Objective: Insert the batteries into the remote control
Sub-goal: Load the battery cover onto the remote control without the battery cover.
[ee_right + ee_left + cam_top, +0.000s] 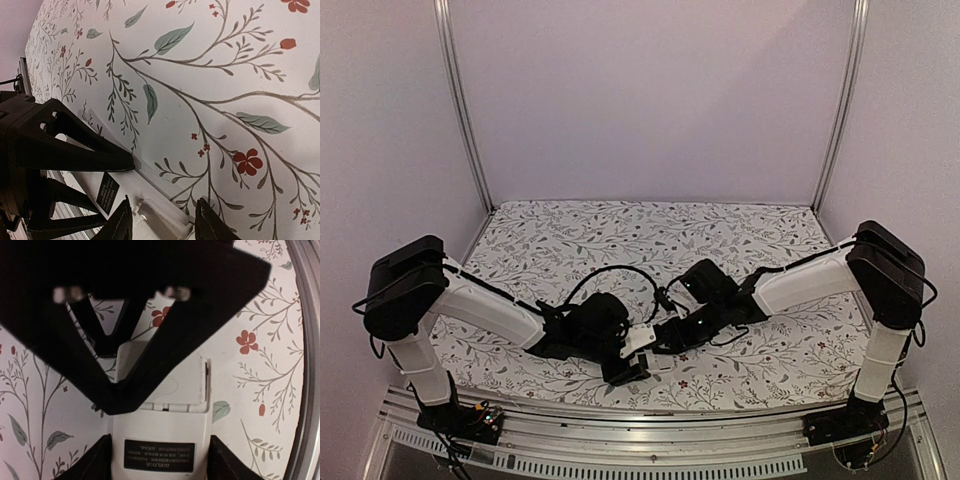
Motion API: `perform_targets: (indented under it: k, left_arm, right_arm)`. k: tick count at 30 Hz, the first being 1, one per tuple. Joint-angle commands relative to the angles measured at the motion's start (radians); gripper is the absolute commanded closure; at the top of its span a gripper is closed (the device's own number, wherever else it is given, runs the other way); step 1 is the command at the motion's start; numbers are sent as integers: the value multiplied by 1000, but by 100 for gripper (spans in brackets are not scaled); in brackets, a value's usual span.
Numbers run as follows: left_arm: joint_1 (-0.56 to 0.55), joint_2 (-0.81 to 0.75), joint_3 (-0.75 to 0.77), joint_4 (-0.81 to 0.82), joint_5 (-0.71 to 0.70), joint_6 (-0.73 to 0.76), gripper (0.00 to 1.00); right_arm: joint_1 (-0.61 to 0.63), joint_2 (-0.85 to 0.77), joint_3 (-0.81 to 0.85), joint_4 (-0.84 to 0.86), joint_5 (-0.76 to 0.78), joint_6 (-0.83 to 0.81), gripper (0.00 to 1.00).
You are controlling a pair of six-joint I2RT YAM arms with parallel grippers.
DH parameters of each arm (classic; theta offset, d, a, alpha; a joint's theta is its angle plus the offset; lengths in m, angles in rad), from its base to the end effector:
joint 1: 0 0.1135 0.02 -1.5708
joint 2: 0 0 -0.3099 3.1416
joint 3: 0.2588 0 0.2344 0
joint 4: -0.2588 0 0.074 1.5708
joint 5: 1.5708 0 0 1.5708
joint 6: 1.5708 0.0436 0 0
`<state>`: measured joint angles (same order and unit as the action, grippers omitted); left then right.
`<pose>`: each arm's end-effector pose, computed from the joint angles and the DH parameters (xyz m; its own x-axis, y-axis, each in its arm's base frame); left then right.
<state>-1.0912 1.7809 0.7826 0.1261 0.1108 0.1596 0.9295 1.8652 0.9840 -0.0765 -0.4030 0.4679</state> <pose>0.1495 -0.2979 0.1688 -0.2035 0.7336 -0.6484 0.9591 0.2825 0.0186 0.2053 0.3035 0.1801 -0.8300 -0.4183 -0.3689 -0.5577 0.6254 0.5458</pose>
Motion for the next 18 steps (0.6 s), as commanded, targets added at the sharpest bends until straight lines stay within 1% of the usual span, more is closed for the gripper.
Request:
perform_targets:
  k: [1,6,10,13,15,18]
  left_arm:
    - [-3,32,-14,-31,-35,-1,38]
    - [-5,35,-14,-31,-27,-1,38]
    - [-5,35,-14,-34,-26,1,38]
    - [-7,35,-14,-36,-26,-5,38]
    - [-7,37,-14,-37,-26,-7,38]
    - [-9,41,-15,-37,-31,-8,38]
  right_arm:
    - [2,-10,36,-56,63,-6,56]
    - [-15,-31,33,-79,76,26,50]
    - [-15,-59,32,-111,98,51,49]
    - [-15,-82,12,-149,132,88,51]
    - [-15,-104,-16,-152,136,141,54]
    - [-15,-117,-57,-118,89,196,58]
